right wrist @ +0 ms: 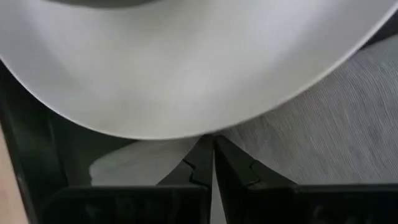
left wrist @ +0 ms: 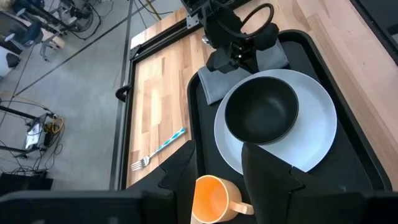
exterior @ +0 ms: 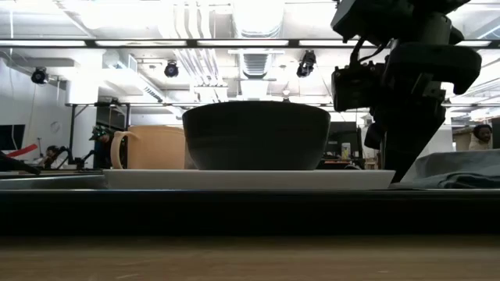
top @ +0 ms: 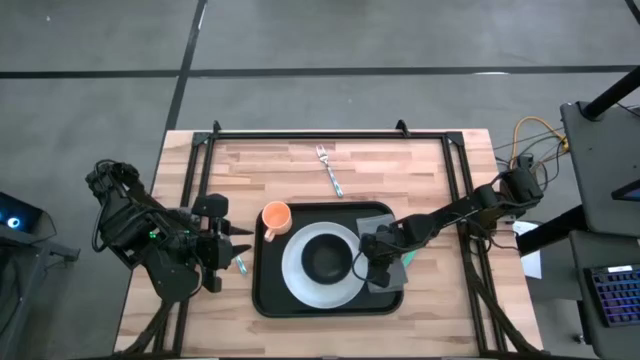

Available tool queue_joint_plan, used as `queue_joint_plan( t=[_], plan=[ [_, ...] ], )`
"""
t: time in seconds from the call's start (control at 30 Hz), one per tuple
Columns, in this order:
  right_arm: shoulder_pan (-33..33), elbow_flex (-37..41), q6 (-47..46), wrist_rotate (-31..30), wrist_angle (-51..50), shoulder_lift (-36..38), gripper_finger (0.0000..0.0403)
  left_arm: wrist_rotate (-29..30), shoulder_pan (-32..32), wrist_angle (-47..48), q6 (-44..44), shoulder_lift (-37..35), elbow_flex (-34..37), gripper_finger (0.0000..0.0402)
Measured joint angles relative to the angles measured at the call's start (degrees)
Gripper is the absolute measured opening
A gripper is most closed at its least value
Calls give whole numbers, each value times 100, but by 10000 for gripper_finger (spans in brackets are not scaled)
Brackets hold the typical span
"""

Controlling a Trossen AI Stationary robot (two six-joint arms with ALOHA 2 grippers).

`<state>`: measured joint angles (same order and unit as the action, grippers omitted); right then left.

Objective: Set up tray
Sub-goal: Put the gray napkin to the right of the white plate on the black tray

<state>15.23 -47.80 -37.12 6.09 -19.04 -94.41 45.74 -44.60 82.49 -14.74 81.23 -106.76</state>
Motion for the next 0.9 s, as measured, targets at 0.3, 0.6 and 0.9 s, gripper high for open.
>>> queue_joint_plan(
  t=[0.3, 0.6, 0.9],
  plan=[
    [-47, -356, 276, 162, -72, -378, 8, 2, 0, -2, 0, 2, 13, 110],
    [-145, -523, 431, 149, -305, -363, 8, 0, -1, 0, -85, 2, 17, 110],
    [33, -563, -104, 272, -810, -125, 8, -66, 0, -2, -86, 2, 20, 110]
  ],
)
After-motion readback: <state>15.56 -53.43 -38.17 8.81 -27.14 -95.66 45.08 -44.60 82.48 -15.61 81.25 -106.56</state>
